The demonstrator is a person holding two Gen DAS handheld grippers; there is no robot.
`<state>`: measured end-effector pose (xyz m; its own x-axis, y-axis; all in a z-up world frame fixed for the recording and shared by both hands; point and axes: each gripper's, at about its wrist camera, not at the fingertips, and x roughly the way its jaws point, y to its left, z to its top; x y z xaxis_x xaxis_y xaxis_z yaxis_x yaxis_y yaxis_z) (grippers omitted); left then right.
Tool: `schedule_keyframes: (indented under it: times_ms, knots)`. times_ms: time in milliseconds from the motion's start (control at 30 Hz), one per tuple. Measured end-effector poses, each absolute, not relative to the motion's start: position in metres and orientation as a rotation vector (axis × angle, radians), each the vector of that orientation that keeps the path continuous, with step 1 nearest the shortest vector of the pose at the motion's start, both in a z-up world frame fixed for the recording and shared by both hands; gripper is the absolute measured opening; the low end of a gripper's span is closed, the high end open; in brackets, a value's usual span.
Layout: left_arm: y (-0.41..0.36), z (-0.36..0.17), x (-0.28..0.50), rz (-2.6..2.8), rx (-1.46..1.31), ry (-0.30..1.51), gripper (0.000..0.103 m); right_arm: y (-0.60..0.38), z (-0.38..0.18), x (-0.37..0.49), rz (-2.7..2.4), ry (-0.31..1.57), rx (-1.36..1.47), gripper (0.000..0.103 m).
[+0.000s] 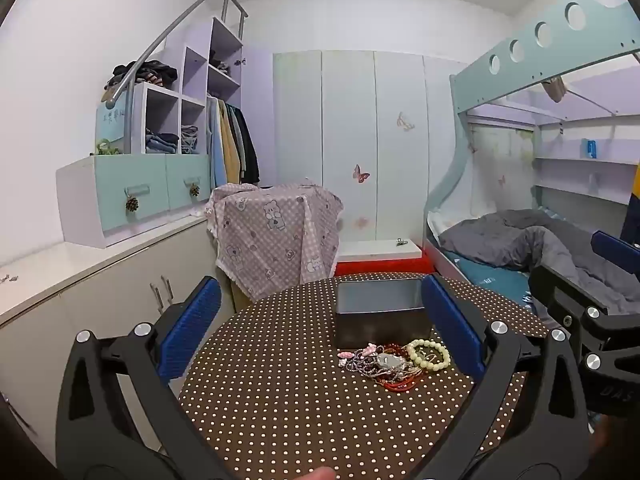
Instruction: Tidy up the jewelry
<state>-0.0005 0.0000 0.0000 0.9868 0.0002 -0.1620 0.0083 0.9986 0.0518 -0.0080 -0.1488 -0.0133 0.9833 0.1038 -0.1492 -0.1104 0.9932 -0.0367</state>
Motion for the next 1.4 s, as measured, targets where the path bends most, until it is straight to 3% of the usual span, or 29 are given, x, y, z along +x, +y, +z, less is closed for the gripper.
schedule_keyframes:
  times_ms: [1400]
  knots:
    - [0.006,-0.003,0.001,-0.002,0.049,0.180,0.098,-0.145,-0.021,-0.005,0.108,0.159,-0.044,0.096]
